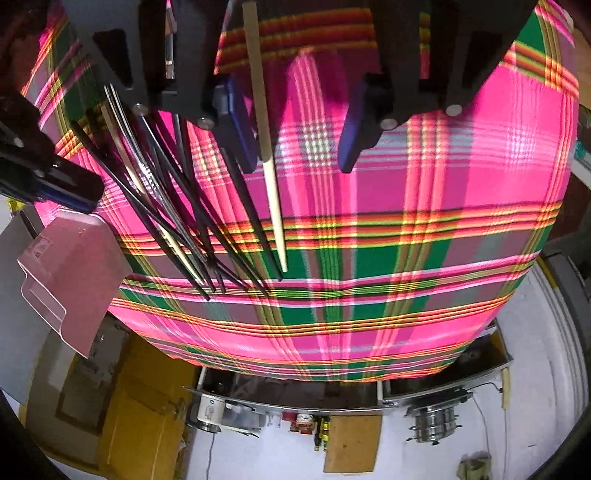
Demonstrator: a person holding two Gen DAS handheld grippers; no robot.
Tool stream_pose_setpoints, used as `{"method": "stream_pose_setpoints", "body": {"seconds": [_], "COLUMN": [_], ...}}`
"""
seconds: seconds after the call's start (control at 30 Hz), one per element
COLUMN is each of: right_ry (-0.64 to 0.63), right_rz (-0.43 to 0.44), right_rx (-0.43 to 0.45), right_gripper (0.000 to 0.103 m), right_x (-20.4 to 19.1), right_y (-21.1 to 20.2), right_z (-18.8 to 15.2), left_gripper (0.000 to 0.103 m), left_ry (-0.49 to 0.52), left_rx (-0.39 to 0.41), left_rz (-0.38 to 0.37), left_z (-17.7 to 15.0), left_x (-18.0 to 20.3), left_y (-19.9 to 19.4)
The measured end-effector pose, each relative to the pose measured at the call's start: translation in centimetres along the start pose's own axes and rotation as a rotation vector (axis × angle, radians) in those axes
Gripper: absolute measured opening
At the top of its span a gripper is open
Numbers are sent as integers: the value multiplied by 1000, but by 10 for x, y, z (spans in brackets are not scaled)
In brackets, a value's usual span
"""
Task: Organize utensils
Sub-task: 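Grasp a light wooden chopstick with the left tool while the right tool grasps a black chopstick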
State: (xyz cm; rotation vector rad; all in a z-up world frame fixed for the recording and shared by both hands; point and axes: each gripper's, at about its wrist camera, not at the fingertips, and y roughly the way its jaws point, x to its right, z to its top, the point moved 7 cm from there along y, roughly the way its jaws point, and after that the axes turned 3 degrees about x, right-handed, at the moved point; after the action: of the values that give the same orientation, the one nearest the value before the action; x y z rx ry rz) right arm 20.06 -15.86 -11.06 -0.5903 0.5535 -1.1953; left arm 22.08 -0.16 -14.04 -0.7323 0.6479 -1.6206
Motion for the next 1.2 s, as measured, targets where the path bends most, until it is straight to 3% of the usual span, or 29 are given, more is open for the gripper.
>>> {"method": "stream_pose_setpoints", "body": {"seconds": [0.2, 0.37, 0.77, 1.2], "right_ry": [58, 61, 10, -68], "right_rz": [27, -1, -12, 21], "right_rx": [-52, -69, -128, -194], "right_gripper": [15, 15, 15, 15], "right_x": [7, 18, 23, 14], "right_y": [25, 38, 67, 79], "right_z": [6, 12, 24, 30], "left_gripper": [40, 39, 38, 19], "left_ry": [33, 34, 66, 124], "left_rx": [-10, -6, -23, -55], "left_rz": [3, 1, 1, 1], "left_z": [8, 15, 37, 63], "left_x": [3, 1, 2, 6], "left_y": [13, 18, 35, 58]}}
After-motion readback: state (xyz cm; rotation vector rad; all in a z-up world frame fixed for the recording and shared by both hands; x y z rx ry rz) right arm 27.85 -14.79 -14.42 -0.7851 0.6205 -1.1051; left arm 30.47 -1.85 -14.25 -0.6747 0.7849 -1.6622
